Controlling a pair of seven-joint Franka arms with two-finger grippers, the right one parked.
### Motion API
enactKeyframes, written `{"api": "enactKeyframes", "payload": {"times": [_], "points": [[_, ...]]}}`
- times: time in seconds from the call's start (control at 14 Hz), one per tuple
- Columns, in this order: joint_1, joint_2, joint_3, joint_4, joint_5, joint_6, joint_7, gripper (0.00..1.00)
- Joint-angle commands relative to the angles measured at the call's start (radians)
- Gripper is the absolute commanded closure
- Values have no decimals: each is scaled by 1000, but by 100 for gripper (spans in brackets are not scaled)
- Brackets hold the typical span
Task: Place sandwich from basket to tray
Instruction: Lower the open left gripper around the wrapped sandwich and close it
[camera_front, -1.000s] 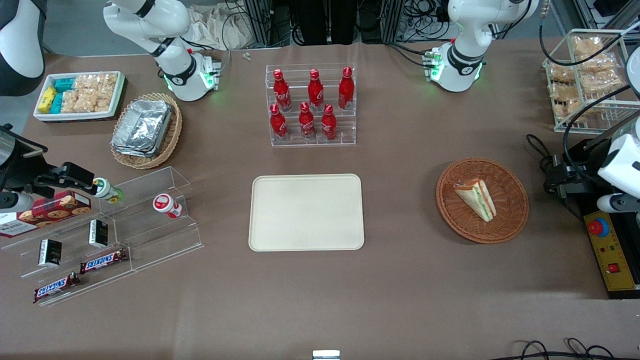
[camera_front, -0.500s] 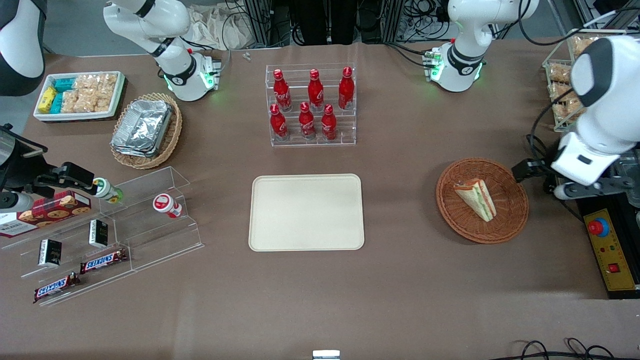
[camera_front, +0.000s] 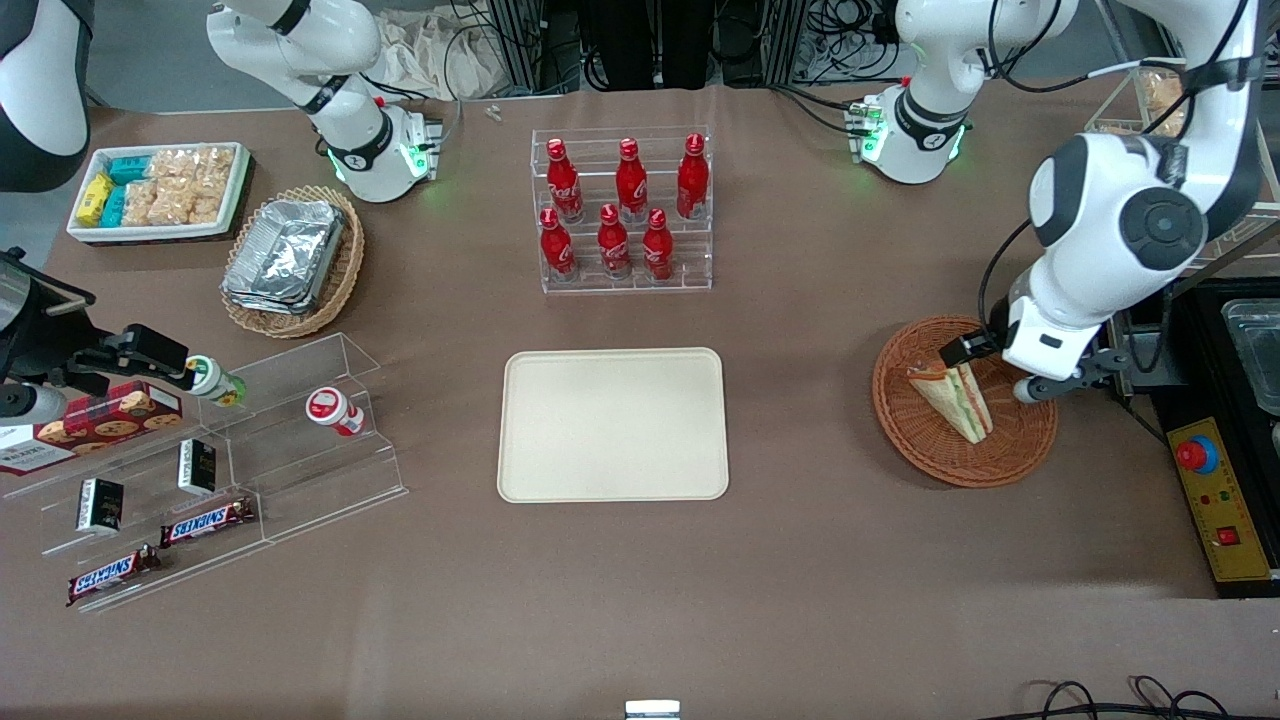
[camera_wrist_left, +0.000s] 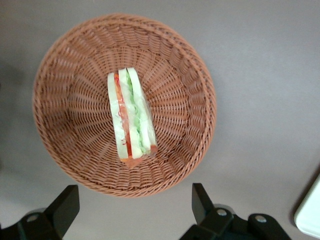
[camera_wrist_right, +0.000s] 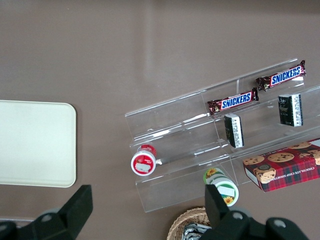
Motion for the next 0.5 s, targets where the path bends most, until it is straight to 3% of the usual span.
{"api": "enactKeyframes", "payload": {"times": [0.0,0.43], "points": [[-5,24,2,-44,-11,55,-57,0],[8,122,8,-85,-9,217,-95,0]]}}
